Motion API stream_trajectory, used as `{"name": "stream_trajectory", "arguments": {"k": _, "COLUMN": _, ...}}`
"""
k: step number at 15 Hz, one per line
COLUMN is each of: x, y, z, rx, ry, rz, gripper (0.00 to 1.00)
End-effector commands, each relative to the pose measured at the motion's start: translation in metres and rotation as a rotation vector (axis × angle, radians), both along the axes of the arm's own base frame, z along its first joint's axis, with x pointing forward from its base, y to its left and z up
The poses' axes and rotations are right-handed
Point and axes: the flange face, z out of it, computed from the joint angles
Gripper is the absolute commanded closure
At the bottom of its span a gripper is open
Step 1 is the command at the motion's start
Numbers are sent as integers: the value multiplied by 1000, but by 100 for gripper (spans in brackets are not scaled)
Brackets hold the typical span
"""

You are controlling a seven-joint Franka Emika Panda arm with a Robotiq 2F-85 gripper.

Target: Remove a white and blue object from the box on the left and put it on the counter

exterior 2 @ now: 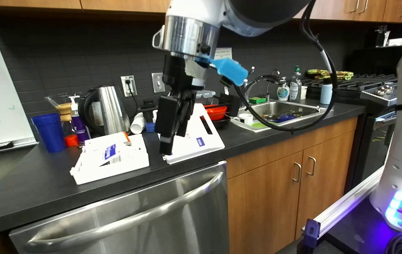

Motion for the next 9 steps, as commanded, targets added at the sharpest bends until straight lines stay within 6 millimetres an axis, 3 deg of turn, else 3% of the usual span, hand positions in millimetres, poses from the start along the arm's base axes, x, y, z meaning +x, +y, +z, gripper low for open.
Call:
{"name": "stream_trajectory", "arguments": {"k": 1, "x": -2, "y": 29, "z": -3, "rx": 19, "ry": -21, "rz": 18, "gripper": 0}}
{"name": "stream_trajectory", "arguments": {"k": 5, "x": 6, "y": 50, "z": 6, "rx": 42, "ry": -85, "rz": 35, "gripper": 0}}
{"name": "stream_trajectory", "arguments": {"k": 6, "x": 11, "y": 51, "z": 9, "rx": 34, "ry": -92, "rz": 46, "gripper": 0}}
{"name": "stream_trajectory", "arguments": {"k": 7, "x": 0, "y": 43, "z": 4, "rx": 30, "ry": -79, "rz": 43, "gripper": 0}}
{"name": "stream_trajectory", "arguments": {"k": 9, "x": 7, "y": 47, "z": 7, "rx": 38, "ry": -82, "rz": 44, "gripper": 0}}
